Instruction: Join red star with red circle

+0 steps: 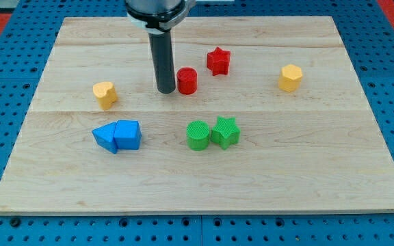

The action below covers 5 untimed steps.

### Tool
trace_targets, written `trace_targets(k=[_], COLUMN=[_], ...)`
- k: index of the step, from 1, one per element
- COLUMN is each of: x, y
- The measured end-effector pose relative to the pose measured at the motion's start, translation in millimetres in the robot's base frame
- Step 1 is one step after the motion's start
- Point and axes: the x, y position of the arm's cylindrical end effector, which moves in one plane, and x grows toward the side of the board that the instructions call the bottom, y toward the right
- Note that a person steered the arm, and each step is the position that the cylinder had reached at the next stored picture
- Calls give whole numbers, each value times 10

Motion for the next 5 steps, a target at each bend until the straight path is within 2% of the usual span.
trace_targets(k=[2,5], x=[93,-224], y=[235,508])
